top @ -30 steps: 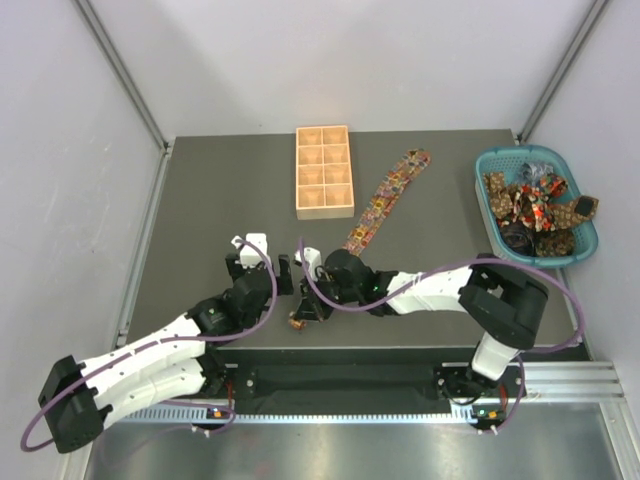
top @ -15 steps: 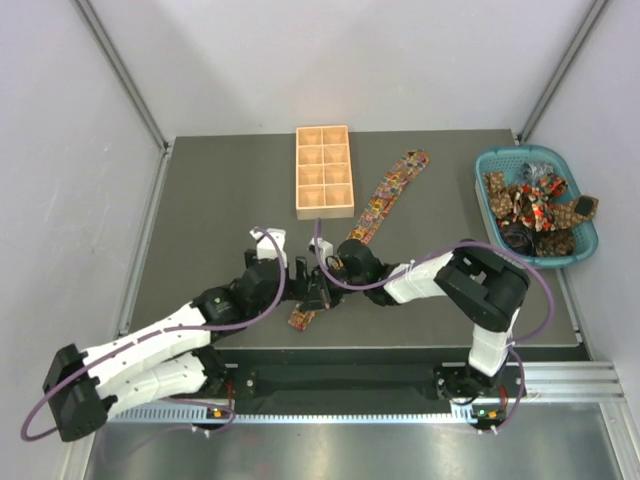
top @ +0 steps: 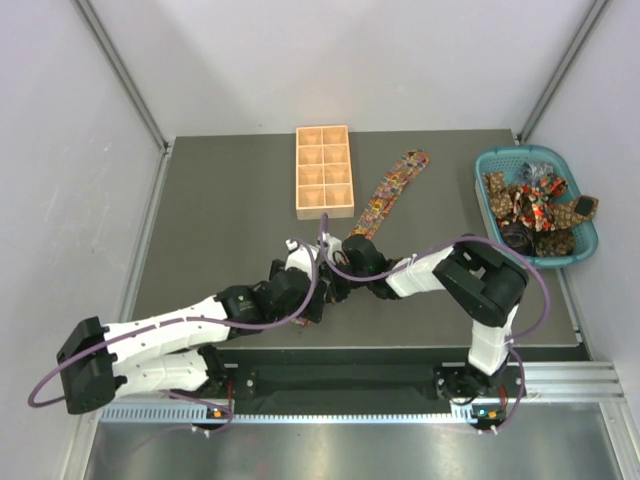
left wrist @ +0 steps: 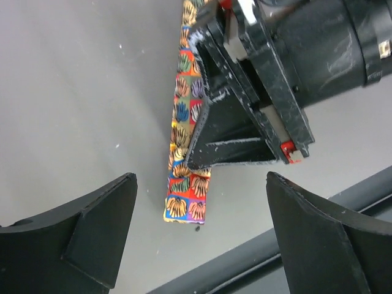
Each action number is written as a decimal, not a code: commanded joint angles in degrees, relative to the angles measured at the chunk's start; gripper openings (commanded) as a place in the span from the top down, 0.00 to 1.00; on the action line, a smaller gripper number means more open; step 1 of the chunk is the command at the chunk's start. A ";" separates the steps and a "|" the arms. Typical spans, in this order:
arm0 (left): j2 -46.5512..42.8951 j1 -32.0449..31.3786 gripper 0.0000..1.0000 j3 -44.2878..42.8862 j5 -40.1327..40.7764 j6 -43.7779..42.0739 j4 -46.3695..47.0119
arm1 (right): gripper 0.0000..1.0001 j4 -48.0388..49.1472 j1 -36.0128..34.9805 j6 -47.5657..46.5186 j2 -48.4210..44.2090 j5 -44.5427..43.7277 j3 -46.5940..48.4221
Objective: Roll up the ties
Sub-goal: Roll the tie
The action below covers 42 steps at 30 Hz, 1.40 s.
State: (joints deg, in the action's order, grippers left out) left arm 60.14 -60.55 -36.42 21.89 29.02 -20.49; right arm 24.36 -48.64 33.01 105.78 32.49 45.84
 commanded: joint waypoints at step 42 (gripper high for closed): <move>30.12 6.15 0.63 -7.52 -16.09 -0.98 -4.12 | 0.99 1.92 2.32 -0.14 6.28 5.83 4.25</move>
State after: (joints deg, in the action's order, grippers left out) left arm 86.28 -54.37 -44.60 10.55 27.53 -24.97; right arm 25.28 -46.06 36.05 111.18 38.63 48.14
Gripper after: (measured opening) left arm 0.392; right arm 0.040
